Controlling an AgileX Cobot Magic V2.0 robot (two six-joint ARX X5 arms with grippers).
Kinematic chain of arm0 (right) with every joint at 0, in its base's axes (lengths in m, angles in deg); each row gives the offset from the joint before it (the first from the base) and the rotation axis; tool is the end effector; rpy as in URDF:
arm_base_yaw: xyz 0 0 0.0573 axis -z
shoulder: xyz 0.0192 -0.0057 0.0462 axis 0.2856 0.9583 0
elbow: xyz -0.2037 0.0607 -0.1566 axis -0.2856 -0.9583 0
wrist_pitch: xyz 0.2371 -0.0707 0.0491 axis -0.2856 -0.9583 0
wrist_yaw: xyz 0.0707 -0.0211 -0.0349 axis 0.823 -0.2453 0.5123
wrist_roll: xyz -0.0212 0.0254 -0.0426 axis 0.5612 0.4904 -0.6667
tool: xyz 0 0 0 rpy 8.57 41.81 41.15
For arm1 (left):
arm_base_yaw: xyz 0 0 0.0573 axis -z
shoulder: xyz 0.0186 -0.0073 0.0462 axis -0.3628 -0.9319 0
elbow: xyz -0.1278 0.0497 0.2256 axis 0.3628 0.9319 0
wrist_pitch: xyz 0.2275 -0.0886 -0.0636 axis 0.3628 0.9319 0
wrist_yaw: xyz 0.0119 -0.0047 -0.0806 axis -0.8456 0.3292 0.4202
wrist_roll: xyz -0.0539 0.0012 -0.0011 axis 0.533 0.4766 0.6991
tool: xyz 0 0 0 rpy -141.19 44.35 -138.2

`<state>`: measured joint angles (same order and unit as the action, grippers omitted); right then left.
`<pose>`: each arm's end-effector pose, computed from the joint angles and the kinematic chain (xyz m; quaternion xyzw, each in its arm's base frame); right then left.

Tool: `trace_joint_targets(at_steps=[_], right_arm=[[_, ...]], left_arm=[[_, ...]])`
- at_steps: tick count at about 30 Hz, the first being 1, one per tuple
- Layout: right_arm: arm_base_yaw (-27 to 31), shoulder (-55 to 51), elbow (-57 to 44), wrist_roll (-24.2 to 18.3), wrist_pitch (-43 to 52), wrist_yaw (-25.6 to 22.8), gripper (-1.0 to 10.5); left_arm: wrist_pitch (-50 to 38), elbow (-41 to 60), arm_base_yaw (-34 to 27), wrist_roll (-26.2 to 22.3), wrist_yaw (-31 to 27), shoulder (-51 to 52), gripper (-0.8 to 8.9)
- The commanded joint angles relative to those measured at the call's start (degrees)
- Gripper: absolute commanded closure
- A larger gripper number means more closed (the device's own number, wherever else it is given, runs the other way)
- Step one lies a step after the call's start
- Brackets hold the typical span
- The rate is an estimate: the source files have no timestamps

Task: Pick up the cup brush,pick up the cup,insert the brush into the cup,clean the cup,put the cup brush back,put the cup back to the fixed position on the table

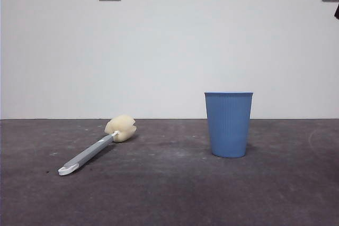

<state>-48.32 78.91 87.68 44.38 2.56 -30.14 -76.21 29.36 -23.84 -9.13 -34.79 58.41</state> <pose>0.1058 0.0707 0.2967 -0.0323 0.4146 0.2950 0.8603 0.0955 0.0017 0.1517 -0.0581 0.0844 -0.0151 0.9946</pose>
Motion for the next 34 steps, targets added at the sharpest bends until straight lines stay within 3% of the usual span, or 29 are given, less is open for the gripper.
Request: trace_joint_targets(at_steps=[1,4,9,12,21,34], right_arm=[[2.19,-3.69,-0.46,-5.05,6.45,-2.51,9.5],[8.76,-10.51,-6.1,-5.99,20.65,-1.36,9.5],[21.68,-22.27,-23.45,-5.7,36.24,-1.36,9.5],[26.45,-29.48,-32.81,-4.31,44.17,-1.46,9.5],[29.79,-38.88,-42.1,-3.08,45.2,-1.81,9.5],[29.9,-42.47,-48.44,0.63,44.06,-1.84,9.5]], left_arm=[[0.04,0.72,-0.15,0.17,-0.22,0.17,8.17],[0.02,0.72,-0.15,0.17,-0.2,0.17,8.17],[0.04,0.72,-0.15,0.17,-0.22,0.17,8.17],[0.04,0.72,-0.15,0.17,-0.22,0.17,8.17],[0.02,0.72,-0.15,0.17,-0.22,0.17,8.17],[0.04,0.72,-0.15,0.17,-0.2,0.17,8.17]])
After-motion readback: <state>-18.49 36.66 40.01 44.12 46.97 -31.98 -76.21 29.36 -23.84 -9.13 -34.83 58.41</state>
